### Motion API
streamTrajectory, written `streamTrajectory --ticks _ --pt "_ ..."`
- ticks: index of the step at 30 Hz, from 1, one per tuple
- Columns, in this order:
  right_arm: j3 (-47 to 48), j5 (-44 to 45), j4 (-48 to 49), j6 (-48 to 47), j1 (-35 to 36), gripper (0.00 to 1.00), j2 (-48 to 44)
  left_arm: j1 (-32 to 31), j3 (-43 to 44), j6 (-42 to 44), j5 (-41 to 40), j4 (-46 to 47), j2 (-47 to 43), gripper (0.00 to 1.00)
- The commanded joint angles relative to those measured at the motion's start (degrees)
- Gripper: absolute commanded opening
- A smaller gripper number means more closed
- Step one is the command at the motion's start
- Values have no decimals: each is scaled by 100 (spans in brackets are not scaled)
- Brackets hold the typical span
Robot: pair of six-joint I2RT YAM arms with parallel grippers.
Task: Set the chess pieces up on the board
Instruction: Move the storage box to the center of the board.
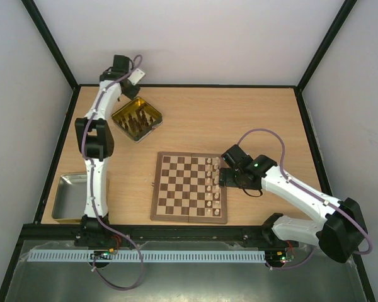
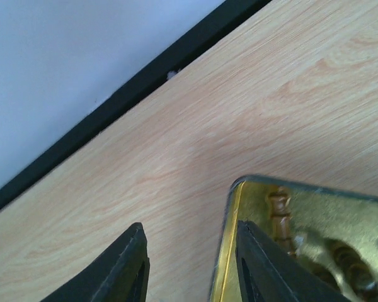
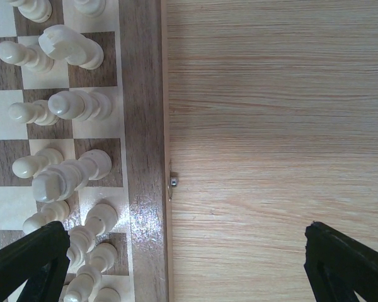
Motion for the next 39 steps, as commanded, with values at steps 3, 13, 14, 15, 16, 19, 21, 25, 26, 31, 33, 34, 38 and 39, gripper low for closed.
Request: streamTrajectory --ticks 3,13,14,15,16,19,21,25,26,31,33,34,38,39 --pt "39 9 46 -15 34 97 75 808 400 -566 1605 -1311 182 35" --pt "100 -83 33 55 31 97 162 1374 471 -1121 2477 -1444 538 30" --pt "100 -83 18 65 29 97 154 1354 461 -1049 2413 -1511 578 28" --pt "108 -71 2 71 30 97 152 1342 450 -979 2355 -1596 619 27" --pt "111 -66 -11 84 27 97 144 1320 407 -910 2311 -1671 635 25" --pt "84 -72 -15 138 28 97 106 1251 83 -734 2277 -1766 559 19" --pt "72 -82 -6 173 35 97 68 1181 -120 -656 2275 -1796 486 17" --pt "47 -100 12 227 32 97 30 1010 -251 -564 2234 -1956 458 16" --pt "47 -101 12 238 36 97 23 979 -267 -566 2245 -1991 455 16" --pt "16 -85 5 281 33 97 -66 796 -396 -589 2379 -2172 410 16" --pt "-24 -83 3 308 23 97 -128 726 -528 -641 2465 -2173 346 16" --pt "-44 -83 -3 317 28 97 -158 697 -596 -667 2511 -2175 297 16" --pt "-89 -70 -61 328 36 97 -270 608 -918 -773 2574 -2167 155 16" --pt "-100 -61 -73 330 31 97 -296 602 -1030 -787 2572 -2148 114 16"
